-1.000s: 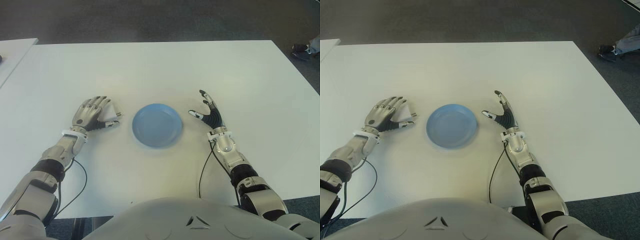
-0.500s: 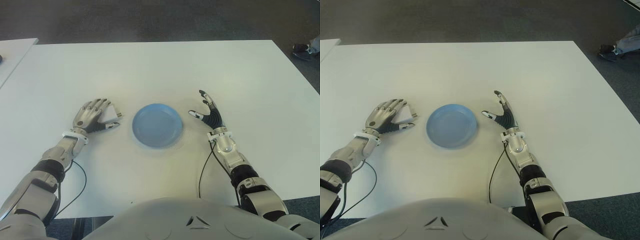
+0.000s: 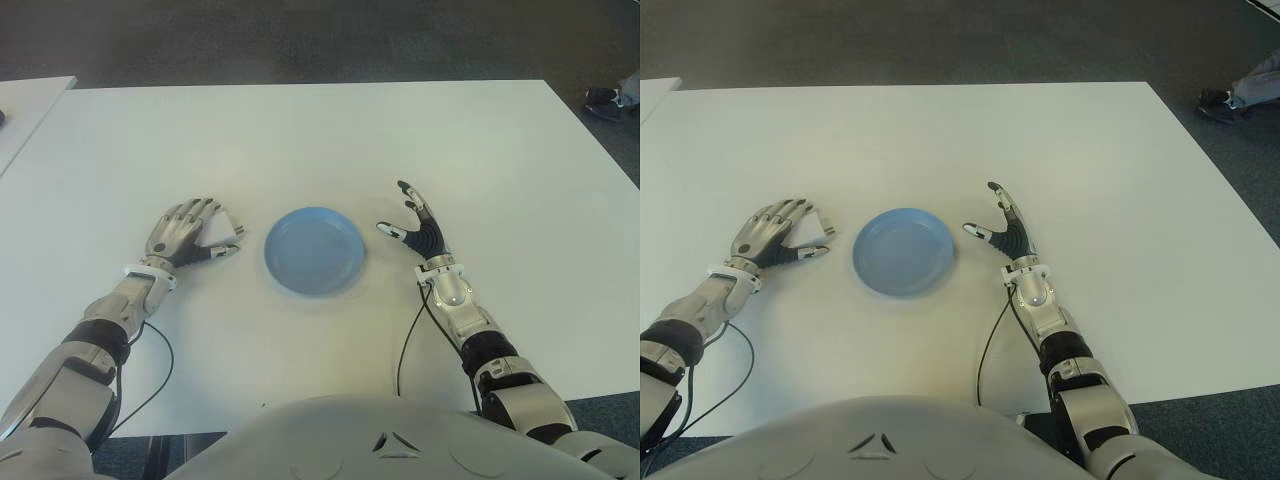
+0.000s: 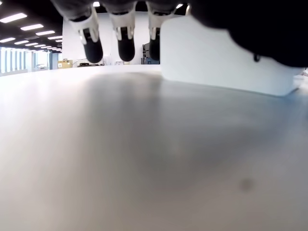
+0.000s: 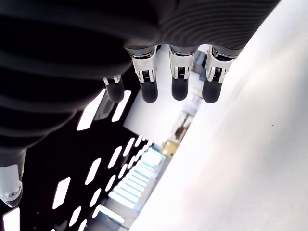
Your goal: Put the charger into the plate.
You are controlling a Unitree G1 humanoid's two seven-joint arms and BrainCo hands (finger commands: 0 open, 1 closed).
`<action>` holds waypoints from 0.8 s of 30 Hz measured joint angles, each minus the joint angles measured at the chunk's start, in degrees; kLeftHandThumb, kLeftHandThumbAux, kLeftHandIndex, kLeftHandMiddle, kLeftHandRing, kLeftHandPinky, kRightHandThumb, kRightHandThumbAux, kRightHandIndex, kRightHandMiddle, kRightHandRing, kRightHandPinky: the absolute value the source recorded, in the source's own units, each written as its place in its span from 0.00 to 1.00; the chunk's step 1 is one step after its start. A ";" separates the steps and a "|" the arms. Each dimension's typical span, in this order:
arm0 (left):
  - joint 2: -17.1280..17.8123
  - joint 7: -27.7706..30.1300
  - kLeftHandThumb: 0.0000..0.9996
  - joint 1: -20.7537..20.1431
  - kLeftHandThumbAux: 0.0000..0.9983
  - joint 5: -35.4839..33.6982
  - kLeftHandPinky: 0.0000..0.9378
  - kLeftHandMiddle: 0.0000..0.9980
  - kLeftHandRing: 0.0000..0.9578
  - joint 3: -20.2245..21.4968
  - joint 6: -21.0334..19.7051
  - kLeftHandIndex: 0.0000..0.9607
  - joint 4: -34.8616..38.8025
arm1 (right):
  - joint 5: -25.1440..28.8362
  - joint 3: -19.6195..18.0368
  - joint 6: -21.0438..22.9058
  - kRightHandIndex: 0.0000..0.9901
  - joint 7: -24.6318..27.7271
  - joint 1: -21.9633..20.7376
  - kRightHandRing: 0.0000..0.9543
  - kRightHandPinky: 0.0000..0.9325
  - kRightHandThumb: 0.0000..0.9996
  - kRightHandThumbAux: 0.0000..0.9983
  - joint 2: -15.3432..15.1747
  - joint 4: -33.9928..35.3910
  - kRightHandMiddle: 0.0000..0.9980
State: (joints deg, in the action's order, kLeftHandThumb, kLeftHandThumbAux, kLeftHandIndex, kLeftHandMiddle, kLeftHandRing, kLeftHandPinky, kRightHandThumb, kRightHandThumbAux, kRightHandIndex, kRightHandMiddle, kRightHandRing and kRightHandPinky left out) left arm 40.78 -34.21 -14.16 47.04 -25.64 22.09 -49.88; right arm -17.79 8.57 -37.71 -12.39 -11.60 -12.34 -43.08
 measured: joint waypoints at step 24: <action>-0.55 2.67 0.61 -0.96 0.33 -2.80 0.55 0.51 0.52 0.57 1.68 0.35 -2.13 | 0.02 -0.01 1.09 0.00 0.63 0.51 0.06 0.15 0.08 0.50 -0.03 0.74 0.00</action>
State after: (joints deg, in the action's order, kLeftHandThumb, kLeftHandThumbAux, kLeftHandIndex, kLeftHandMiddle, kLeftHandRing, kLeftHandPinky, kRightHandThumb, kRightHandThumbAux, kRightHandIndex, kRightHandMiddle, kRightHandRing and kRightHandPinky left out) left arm 40.23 -31.54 -15.12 44.24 -25.07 23.76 -52.01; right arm -17.76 8.56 -36.62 -11.76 -11.09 -12.37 -42.34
